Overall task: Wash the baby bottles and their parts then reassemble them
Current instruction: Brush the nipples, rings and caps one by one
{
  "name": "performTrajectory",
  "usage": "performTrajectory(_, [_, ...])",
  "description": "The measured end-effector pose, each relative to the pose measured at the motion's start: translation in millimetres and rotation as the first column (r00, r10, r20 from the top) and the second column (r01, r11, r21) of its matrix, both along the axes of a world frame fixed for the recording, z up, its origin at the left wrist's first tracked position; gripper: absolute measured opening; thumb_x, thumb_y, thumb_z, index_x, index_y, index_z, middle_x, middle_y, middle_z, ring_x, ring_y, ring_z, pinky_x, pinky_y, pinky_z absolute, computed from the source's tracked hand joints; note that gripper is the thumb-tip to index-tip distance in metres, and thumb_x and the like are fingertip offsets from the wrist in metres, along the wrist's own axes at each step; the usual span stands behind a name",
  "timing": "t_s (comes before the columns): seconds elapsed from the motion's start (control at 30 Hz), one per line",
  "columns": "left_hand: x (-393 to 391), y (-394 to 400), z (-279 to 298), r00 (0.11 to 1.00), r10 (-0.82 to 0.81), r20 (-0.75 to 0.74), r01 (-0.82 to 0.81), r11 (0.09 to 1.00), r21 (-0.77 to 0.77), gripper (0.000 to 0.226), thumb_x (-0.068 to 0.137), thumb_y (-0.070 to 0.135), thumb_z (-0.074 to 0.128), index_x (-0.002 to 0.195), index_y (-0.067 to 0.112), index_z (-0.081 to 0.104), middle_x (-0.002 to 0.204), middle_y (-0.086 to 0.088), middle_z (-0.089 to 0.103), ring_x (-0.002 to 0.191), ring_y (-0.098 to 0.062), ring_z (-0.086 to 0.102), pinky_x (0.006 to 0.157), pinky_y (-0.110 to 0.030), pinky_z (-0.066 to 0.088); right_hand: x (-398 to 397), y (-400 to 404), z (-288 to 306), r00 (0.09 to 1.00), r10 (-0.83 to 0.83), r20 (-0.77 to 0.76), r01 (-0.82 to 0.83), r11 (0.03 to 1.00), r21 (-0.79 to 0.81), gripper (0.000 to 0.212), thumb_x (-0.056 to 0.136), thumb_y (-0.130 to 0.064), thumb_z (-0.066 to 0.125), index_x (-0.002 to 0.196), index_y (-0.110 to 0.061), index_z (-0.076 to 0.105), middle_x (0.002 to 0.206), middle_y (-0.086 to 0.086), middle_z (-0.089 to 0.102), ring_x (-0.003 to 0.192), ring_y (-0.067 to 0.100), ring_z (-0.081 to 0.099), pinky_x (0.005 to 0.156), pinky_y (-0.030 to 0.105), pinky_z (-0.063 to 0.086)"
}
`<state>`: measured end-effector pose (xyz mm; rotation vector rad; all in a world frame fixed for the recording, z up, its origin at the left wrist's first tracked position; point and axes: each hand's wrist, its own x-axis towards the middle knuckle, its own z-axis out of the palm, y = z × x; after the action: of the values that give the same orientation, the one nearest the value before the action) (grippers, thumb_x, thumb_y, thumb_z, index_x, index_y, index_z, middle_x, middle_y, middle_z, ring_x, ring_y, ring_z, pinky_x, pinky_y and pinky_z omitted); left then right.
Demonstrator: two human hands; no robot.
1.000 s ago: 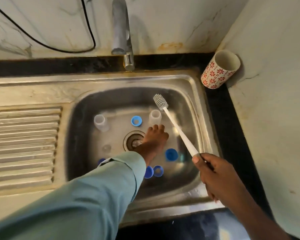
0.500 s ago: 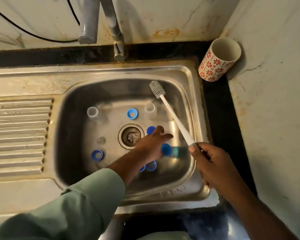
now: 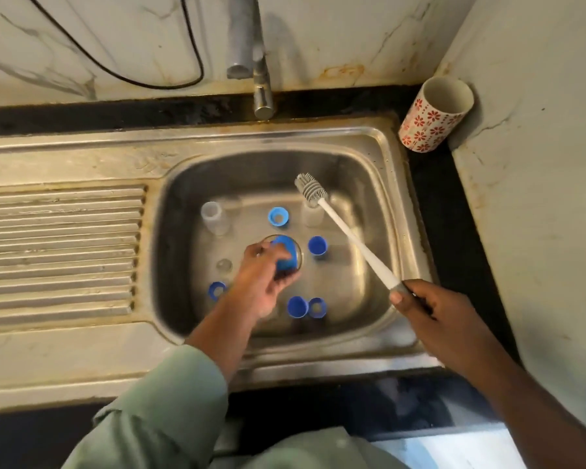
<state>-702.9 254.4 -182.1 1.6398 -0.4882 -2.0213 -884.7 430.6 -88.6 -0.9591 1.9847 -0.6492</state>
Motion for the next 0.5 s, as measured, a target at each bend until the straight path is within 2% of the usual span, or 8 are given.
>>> performTrajectory(0.07, [30.6,-15.7,16.7,0.956,0.216,-0.198,-0.187,0.970,0.155,0.019,0.088,0.001,0.054,0.107,0.003,0.052,0.116,-0.020,0.047,0.097,-0.036,0.060,0.077,-0.043,0.058,6.1,9.6,3.4,0.988,0.120,-0.094,-0.120,0.993,0.002,0.029,0.086,-0.056,0.048,0.086,-0.030,0.062,0.063,0.004,0.057,0.046,0.006,0.048,0.045,0.023,0.040])
performTrajectory(0.1, [58.9,-23.8,30.7,0.931,0.270,-0.246,-0.239,0.959,0.150,0.014,0.090,0.002,0.052,0.103,0.003,0.053,0.114,-0.020,0.045,0.096,-0.034,0.057,0.078,-0.043,0.056,21.3,7.3,5.1,0.968,0.197,-0.153,-0.198,0.980,0.005,0.036,0.081,-0.064,0.043,0.086,-0.032,0.060,0.063,0.003,0.058,0.046,0.007,0.049,0.047,0.027,0.043])
performTrajectory(0.17, [63.6,-28.4,40.9,0.916,0.290,-0.278,-0.261,0.956,0.137,0.008,0.094,0.008,0.054,0.100,0.002,0.055,0.105,-0.019,0.050,0.090,-0.030,0.058,0.080,-0.042,0.054,16.0,13.1,7.3,0.919,0.295,-0.260,-0.282,0.955,0.088,0.052,0.078,-0.077,0.030,0.088,-0.034,0.058,0.067,-0.003,0.060,0.051,0.009,0.055,0.050,0.032,0.048])
performTrajectory(0.23, [82.6,-31.6,52.7,0.920,0.277,-0.277,-0.260,0.961,0.099,0.013,0.095,0.014,0.059,0.103,0.004,0.057,0.094,-0.015,0.057,0.083,-0.026,0.060,0.081,-0.039,0.055,27.8,10.5,9.6,0.838,0.387,-0.385,-0.377,0.920,0.104,0.066,0.076,-0.087,0.016,0.092,-0.038,0.057,0.068,-0.012,0.060,0.058,0.007,0.058,0.052,0.028,0.048])
performTrajectory(0.33, [106.8,-38.1,63.8,0.934,0.250,-0.257,-0.243,0.968,0.057,0.012,0.092,0.017,0.065,0.099,0.007,0.062,0.089,-0.011,0.063,0.080,-0.021,0.064,0.077,-0.034,0.056,50.2,-2.3,20.4,0.702,0.421,-0.575,-0.478,0.876,0.059,0.068,0.085,-0.078,0.014,0.102,-0.036,0.065,0.076,-0.014,0.066,0.065,0.009,0.064,0.059,0.033,0.053])
performTrajectory(0.43, [118.2,-38.1,67.6,0.949,0.213,-0.233,-0.217,0.976,0.009,0.011,0.091,0.014,0.067,0.097,0.006,0.063,0.089,-0.013,0.065,0.081,-0.022,0.066,0.073,-0.032,0.056,74.4,-22.9,33.9,0.581,0.480,-0.657,-0.467,0.858,0.214,0.057,0.090,-0.064,0.020,0.124,-0.035,0.055,0.099,-0.010,0.067,0.084,0.015,0.066,0.076,0.035,0.054])
performTrajectory(0.47, [121.1,-38.4,67.1,0.951,0.201,-0.234,-0.210,0.978,-0.013,0.013,0.091,0.013,0.068,0.100,0.005,0.063,0.090,-0.014,0.066,0.083,-0.022,0.067,0.075,-0.032,0.056,85.1,-29.1,37.4,0.562,0.509,-0.652,-0.437,0.852,0.288,0.048,0.093,-0.060,0.024,0.125,-0.037,0.051,0.098,-0.011,0.064,0.084,0.012,0.064,0.077,0.033,0.053])
performTrajectory(0.5, [124.2,-39.4,68.0,0.952,0.190,-0.239,-0.203,0.979,-0.032,0.016,0.090,0.012,0.068,0.102,0.003,0.063,0.092,-0.015,0.068,0.086,-0.023,0.068,0.078,-0.032,0.056,97.6,-34.1,39.8,0.595,0.509,-0.622,-0.410,0.858,0.310,0.039,0.097,-0.056,0.029,0.122,-0.036,0.051,0.092,-0.012,0.062,0.080,0.010,0.062,0.075,0.030,0.053])
